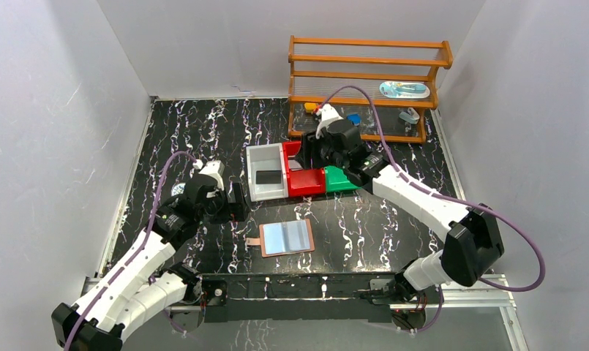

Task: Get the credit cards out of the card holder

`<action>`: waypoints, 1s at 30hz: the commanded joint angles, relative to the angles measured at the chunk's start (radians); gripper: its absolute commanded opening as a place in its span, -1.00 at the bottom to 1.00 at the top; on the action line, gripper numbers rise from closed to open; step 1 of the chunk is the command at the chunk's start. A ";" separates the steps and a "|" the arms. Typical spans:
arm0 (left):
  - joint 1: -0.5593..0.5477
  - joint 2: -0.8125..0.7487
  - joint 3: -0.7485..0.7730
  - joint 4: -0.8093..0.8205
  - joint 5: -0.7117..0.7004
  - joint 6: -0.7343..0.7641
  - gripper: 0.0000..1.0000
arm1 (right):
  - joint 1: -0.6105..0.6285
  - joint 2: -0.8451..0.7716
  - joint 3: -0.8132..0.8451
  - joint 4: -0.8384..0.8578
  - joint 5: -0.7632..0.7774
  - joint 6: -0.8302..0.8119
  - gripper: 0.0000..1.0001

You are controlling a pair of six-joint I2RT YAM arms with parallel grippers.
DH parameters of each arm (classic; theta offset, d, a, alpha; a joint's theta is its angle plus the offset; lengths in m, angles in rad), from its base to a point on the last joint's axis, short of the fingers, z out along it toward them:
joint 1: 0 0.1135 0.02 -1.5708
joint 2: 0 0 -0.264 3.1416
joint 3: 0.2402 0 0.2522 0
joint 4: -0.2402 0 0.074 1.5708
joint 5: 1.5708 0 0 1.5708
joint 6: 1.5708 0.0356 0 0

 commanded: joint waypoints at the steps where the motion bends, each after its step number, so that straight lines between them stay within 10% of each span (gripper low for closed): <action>1: 0.005 0.013 -0.003 0.024 0.045 0.017 0.97 | -0.002 -0.027 -0.096 -0.175 -0.135 0.389 0.22; 30: 0.005 0.051 -0.014 0.085 0.238 -0.015 0.95 | 0.266 -0.049 -0.299 -0.271 0.128 0.830 0.28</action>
